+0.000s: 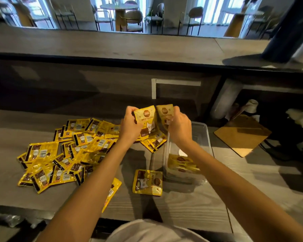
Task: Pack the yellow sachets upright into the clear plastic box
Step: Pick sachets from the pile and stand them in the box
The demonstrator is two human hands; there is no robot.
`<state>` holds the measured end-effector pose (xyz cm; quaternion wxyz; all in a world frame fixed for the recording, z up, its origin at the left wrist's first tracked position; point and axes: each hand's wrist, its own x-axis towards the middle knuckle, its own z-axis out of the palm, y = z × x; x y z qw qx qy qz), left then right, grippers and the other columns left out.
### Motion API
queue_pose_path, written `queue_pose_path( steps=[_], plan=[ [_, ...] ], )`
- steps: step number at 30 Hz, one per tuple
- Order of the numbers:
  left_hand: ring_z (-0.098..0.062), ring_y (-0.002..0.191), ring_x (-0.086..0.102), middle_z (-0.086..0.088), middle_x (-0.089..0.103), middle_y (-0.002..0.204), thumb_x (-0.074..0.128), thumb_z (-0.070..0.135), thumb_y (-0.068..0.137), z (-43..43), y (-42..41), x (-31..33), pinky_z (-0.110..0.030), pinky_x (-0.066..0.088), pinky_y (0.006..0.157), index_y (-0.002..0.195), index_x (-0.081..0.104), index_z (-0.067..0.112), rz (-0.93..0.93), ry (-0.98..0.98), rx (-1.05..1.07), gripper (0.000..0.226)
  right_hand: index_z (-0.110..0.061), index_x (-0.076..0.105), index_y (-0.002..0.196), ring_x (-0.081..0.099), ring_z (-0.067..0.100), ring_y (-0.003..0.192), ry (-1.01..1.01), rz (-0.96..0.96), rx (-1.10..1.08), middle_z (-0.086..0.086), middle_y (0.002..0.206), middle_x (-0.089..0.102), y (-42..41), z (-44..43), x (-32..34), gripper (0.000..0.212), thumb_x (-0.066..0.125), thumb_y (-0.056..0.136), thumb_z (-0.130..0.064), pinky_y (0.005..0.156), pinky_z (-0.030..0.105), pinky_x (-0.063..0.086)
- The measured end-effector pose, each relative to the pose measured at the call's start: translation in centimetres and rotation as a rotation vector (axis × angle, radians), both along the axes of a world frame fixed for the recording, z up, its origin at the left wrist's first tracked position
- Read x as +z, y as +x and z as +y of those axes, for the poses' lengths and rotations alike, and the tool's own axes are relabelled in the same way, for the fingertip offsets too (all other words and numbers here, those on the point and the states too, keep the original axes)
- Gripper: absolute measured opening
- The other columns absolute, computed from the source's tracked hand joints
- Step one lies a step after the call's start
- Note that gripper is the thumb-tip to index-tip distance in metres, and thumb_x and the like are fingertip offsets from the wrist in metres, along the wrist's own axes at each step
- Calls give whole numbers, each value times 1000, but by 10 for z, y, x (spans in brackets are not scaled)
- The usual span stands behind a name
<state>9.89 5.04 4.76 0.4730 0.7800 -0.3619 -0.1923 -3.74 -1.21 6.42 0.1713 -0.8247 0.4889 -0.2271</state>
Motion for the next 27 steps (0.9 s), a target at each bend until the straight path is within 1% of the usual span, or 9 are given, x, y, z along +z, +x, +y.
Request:
queue_pose_path(
  steps=[5, 8, 10, 12, 15, 19, 22, 25, 27],
  plan=[
    [-15, 86, 58, 8, 58, 78, 58, 3, 87, -27, -31, 3, -24, 49, 62, 88, 53, 17, -78, -72, -132, 15, -16, 40, 132, 61, 30, 109, 56, -220, -185, 12, 120, 63, -41, -28, -10, 53, 63, 86, -4, 88, 41, 54],
    [-13, 77, 57, 9, 54, 70, 54, 2, 86, -38, -55, -3, -17, 43, 53, 84, 53, 15, -22, -80, -165, 13, -7, 50, 120, 60, 26, 108, 172, -355, -241, 12, 114, 64, -63, -40, -18, 32, 53, 89, 0, 84, 29, 49],
    [-11, 69, 56, 7, 54, 69, 53, 2, 85, -44, -69, -8, -19, 44, 53, 84, 52, 15, 11, -43, -221, 12, -4, 54, 107, 61, 25, 100, 235, -442, -263, 12, 103, 64, -76, -46, -24, 15, 49, 93, -6, 80, 33, 48],
    [-10, 70, 57, 5, 56, 72, 53, 3, 86, -47, -80, -13, -25, 50, 58, 87, 52, 15, 60, 17, -309, 11, -8, 54, 94, 60, 23, 91, 304, -508, -246, 7, 93, 61, -87, -48, -32, 6, 49, 95, -11, 78, 40, 50],
    [-19, 79, 60, -5, 58, 78, 52, 3, 87, -46, -88, -24, -39, 54, 70, 89, 51, 13, 84, 119, -413, 10, -13, 50, 79, 61, 27, 88, 409, -560, -221, 9, 89, 60, -102, -48, -46, 14, 51, 92, -8, 78, 41, 53],
    [-19, 78, 57, -1, 56, 76, 53, 5, 87, -41, -91, -37, -32, 46, 64, 87, 52, 15, 24, 193, -465, 10, -15, 51, 81, 60, 14, 84, 560, -563, -163, 5, 90, 61, -110, -42, -58, 15, 54, 91, -3, 66, 20, 51],
    [-19, 80, 54, 0, 55, 77, 53, 10, 86, -37, -92, -40, -29, 41, 63, 83, 52, 17, -120, 248, -534, 8, -10, 52, 75, 57, 18, 79, 599, -417, -115, 9, 81, 58, -111, -38, -66, 17, 55, 87, 2, 65, 25, 48],
    [-16, 92, 39, 2, 51, 86, 52, 18, 88, -32, -91, -38, -35, 37, 90, 86, 50, 20, -281, 305, -528, 4, -15, 47, 65, 52, 25, 73, 591, -345, -88, 8, 70, 53, -115, -37, -68, 28, 51, 84, 6, 59, 31, 43],
    [-13, 92, 30, 4, 49, 88, 51, 21, 90, -28, -90, -38, -34, 29, 98, 88, 48, 20, -321, 329, -545, 3, -14, 52, 81, 55, 24, 76, 616, -336, -28, 6, 80, 55, -118, -38, -68, 23, 48, 84, 8, 61, 30, 47]
  ],
)
